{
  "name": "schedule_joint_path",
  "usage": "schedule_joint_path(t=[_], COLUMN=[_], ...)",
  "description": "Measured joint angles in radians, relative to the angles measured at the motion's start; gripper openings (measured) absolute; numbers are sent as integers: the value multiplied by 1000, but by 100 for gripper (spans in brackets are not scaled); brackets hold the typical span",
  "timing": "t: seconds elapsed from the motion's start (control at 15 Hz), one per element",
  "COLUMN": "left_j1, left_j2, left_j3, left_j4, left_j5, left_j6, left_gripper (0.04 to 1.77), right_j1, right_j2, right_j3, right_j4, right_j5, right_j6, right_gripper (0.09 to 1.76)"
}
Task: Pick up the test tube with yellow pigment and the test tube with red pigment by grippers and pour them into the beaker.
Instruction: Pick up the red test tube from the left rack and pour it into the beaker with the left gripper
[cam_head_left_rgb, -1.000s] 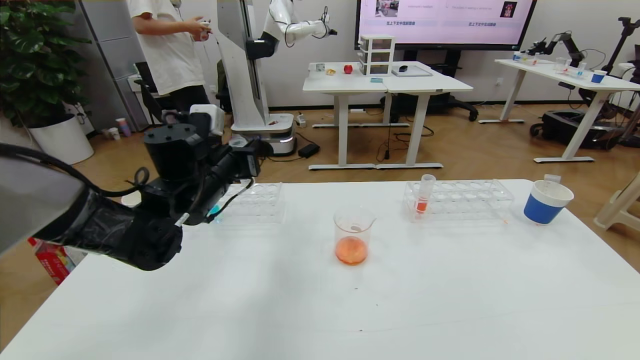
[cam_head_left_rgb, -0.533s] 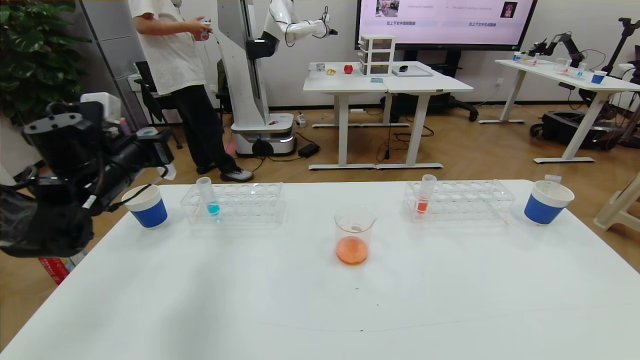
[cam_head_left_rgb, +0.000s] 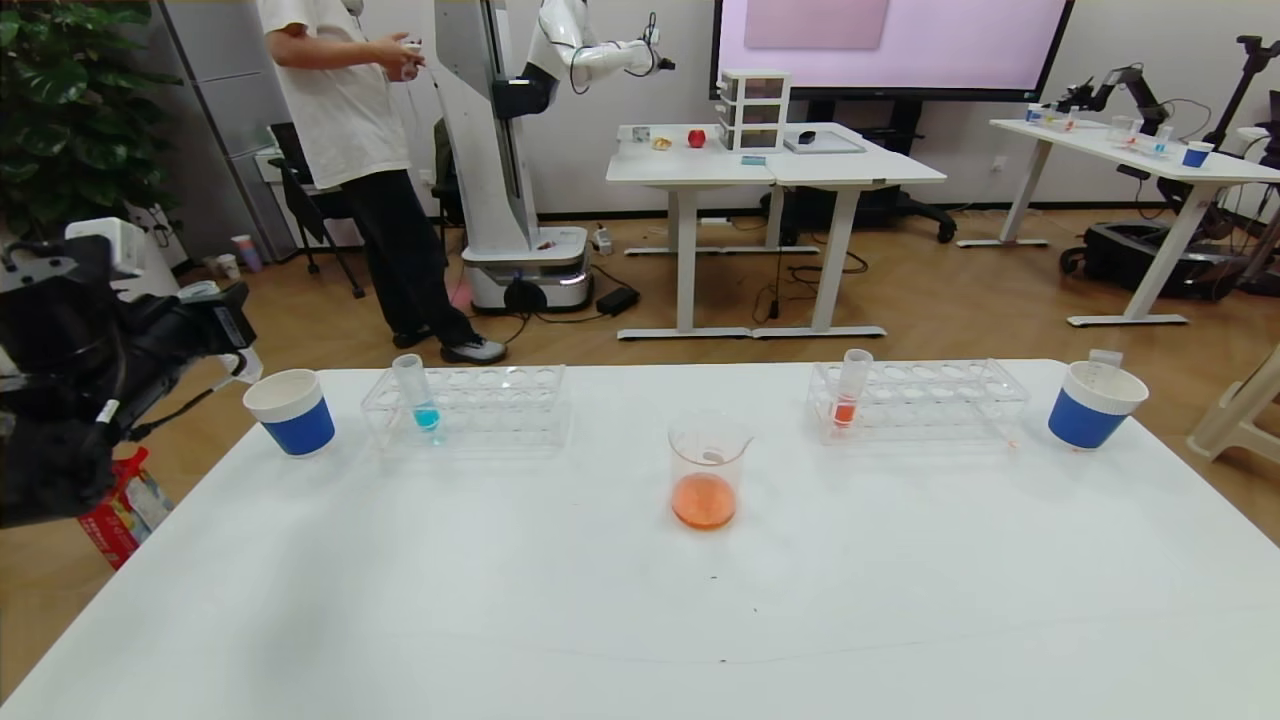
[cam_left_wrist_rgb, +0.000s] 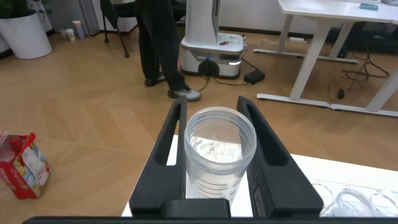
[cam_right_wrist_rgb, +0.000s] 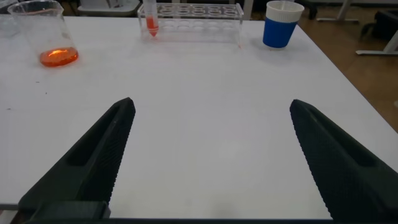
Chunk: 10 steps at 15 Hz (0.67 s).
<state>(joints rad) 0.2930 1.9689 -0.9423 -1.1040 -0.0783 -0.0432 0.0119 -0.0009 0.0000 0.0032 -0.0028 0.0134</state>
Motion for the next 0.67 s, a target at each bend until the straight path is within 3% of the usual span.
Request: schedule_joint_path(t=[0.67], left_j1=[-6], left_j2=[233], left_j3=[-23], left_j4=[-236], left_j5=[9], left_j6=[1], left_gripper=[55], right_j1=[0], right_j2=[0], right_j3=[0], right_j4=[0], right_j5=[0], right_j6=[0], right_gripper=[174])
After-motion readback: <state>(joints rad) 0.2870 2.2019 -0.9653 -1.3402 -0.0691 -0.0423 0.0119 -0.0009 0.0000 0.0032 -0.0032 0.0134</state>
